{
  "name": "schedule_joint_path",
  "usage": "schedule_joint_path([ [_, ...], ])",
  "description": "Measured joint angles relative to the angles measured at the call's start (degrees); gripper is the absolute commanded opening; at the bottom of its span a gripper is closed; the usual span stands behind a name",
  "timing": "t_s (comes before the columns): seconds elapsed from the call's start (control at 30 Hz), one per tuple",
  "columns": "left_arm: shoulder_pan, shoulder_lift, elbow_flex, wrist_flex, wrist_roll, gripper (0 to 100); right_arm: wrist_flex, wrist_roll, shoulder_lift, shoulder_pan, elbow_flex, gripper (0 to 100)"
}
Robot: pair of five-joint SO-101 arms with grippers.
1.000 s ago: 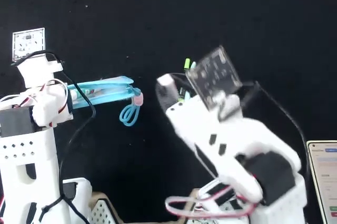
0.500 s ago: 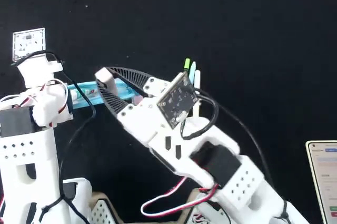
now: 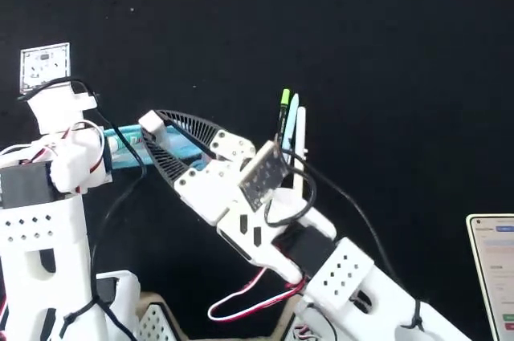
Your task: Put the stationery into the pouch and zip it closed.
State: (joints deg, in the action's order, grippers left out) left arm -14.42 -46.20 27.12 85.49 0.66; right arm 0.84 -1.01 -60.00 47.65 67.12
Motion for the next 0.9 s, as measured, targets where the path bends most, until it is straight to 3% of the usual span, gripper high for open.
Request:
schedule_joint_path([
  [0.23,0.0,0.0,0.18,0.18,0.0,3,7.91,0.09,-0.79,0.09,5.89,1.1],
  [0.67,0.09,0.0,0.26,0.09,-0.09,3,10.81,0.09,0.09,-3.52,8.44,4.2],
  [0.83,0.09,0.0,0.44,0.18,-0.09,3,-2.11,0.09,-0.35,1.32,6.24,24.0],
  [0.9,-0.09,0.0,0.62,0.18,-0.09,3,-9.76,0.09,-0.53,4.04,2.81,25.7],
])
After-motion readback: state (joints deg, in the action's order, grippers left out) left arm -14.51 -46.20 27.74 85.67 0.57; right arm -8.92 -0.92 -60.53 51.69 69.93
